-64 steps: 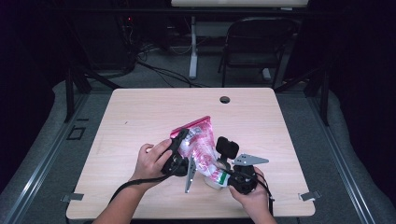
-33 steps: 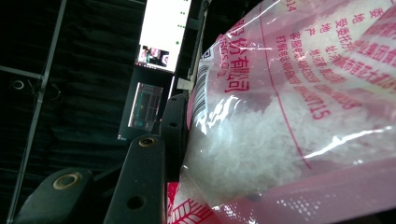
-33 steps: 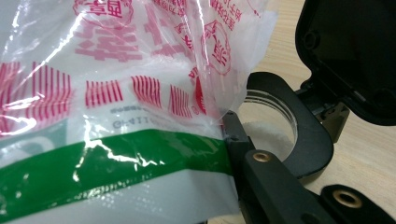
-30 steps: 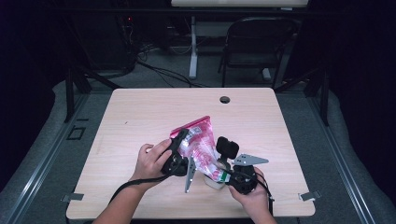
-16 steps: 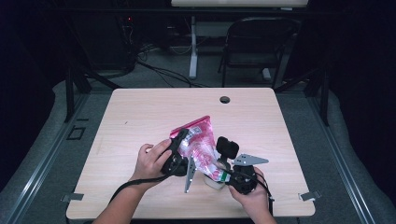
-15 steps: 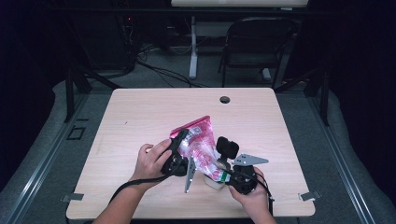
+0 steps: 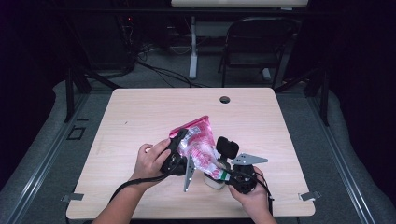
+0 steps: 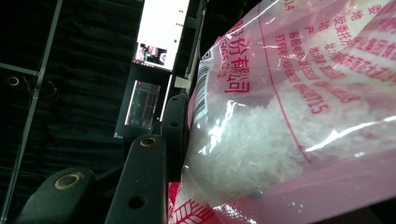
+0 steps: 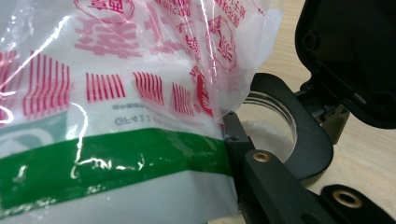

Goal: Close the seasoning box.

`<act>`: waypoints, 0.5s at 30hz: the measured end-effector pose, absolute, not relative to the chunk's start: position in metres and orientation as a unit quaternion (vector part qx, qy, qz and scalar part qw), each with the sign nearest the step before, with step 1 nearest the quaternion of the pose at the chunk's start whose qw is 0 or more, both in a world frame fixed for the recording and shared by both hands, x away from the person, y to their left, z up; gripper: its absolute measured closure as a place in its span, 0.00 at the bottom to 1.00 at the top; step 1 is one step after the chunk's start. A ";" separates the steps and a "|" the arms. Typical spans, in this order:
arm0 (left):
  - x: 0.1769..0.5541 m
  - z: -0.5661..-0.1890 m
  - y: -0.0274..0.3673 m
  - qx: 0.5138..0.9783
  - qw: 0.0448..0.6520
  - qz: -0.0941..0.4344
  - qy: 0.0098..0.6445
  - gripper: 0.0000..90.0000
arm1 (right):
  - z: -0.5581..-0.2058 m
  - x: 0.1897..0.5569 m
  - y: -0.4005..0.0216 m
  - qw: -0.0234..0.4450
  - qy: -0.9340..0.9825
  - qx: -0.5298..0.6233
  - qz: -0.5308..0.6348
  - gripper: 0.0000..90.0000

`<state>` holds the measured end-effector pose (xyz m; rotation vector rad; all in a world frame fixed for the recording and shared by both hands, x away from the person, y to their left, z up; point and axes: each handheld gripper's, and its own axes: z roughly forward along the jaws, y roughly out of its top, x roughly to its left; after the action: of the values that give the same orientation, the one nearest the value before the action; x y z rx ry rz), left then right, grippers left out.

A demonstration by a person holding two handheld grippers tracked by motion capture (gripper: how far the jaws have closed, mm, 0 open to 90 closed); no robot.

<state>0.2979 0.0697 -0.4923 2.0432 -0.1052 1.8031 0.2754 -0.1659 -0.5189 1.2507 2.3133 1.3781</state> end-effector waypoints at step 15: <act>0.298 -0.492 0.069 0.733 0.211 0.646 -0.039 0.74 | -0.518 0.272 -0.167 0.089 0.774 0.420 0.465 1.00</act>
<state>0.2975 0.0686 -0.4919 2.0359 -0.1071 1.7937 0.2725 -0.1673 -0.5179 1.2506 2.3026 1.3825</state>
